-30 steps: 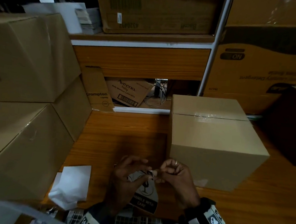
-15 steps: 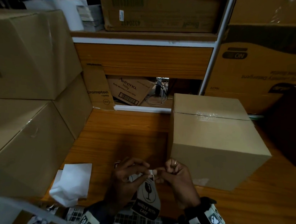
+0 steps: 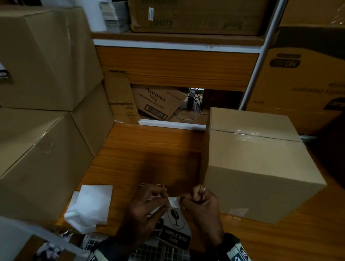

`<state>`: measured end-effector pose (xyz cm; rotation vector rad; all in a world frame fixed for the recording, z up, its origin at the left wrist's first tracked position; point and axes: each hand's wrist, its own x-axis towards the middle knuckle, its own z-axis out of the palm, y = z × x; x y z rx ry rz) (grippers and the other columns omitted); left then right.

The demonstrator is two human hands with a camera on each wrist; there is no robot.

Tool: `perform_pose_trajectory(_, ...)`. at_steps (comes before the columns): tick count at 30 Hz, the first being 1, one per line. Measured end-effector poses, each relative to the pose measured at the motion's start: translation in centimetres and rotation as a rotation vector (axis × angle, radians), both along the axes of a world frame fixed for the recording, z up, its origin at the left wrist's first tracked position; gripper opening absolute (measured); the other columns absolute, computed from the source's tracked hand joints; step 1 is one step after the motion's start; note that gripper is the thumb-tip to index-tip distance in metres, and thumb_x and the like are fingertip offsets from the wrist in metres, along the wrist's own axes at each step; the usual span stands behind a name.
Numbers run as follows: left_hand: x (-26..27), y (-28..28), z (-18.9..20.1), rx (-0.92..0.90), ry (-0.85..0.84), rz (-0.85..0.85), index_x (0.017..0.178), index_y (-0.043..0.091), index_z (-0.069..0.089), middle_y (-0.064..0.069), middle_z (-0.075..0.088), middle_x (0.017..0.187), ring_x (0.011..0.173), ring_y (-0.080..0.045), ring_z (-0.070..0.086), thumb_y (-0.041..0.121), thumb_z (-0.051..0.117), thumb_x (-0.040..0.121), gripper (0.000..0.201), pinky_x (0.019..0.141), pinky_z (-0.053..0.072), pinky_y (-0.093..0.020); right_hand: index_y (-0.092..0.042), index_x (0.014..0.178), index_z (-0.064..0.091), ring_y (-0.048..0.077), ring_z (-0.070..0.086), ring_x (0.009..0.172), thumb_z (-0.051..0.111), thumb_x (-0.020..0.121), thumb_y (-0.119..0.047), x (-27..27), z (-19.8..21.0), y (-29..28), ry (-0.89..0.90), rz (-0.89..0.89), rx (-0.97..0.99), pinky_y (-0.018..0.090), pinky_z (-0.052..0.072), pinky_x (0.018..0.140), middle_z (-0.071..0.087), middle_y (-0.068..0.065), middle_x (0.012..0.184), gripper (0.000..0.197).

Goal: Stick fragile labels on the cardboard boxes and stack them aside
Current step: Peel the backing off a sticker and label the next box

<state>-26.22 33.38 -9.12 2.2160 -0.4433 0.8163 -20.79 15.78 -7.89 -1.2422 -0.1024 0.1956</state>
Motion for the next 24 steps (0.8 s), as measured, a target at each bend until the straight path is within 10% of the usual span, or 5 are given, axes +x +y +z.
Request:
perform_pose_trajectory(7, -0.6, 0.3, 0.0, -0.058, 0.003, 0.021, 0.091, 0.006, 0.075, -0.002, 0.066, 0.106, 0.109, -0.012, 0.063, 0.013, 0.071, 0.088, 0.009, 0.089, 0.053, -0.024, 0.008, 0.096, 0.057, 0.03, 0.065, 0.069, 0.061, 0.095, 0.007, 0.4, 0.8, -0.8, 0.032, 0.087, 0.011, 0.032, 0.057, 0.066, 0.07, 0.025, 0.078, 0.005)
perform_pose_trajectory(11, -0.6, 0.6, 0.1, -0.005, -0.006, 0.025, 0.088, 0.007, 0.077, 0.001, 0.067, 0.104, 0.103, -0.01, 0.063, 0.015, 0.072, 0.087, 0.009, 0.083, 0.053, -0.022, 0.009, 0.104, 0.066, 0.024, 0.067, 0.079, 0.065, 0.093, -0.028, 0.3, 0.9, -1.3, 0.015, 0.212, -0.063, 0.028, 0.056, 0.074, 0.074, 0.018, 0.089, 0.038)
perform_pose_trajectory(15, -0.5, 0.6, 0.2, 0.049, -0.026, 0.024, 0.086, 0.006, 0.078, -0.003, 0.067, 0.1, 0.095, -0.013, 0.063, 0.017, 0.076, 0.086, 0.01, 0.078, 0.054, -0.024, -0.001, 0.096, 0.077, 0.019, 0.072, 0.082, 0.074, 0.086, -0.021, -0.2, 0.9, -1.2, -0.064, 0.317, -0.121, 0.027, 0.057, 0.075, 0.079, 0.007, 0.09, 0.023)
perform_pose_trajectory(24, -0.8, 0.4, 0.5, 0.024, -0.048, -0.001, 0.085, 0.003, 0.077, -0.004, 0.065, 0.099, 0.087, -0.008, 0.064, 0.016, 0.074, 0.088, 0.014, 0.073, 0.053, -0.015, -0.005, 0.103, 0.078, 0.036, 0.068, 0.095, 0.064, 0.099, -0.025, 0.1, 0.1, -1.7, -0.045, 0.411, -0.136, 0.042, 0.052, 0.088, 0.071, 0.03, 0.102, 0.025)
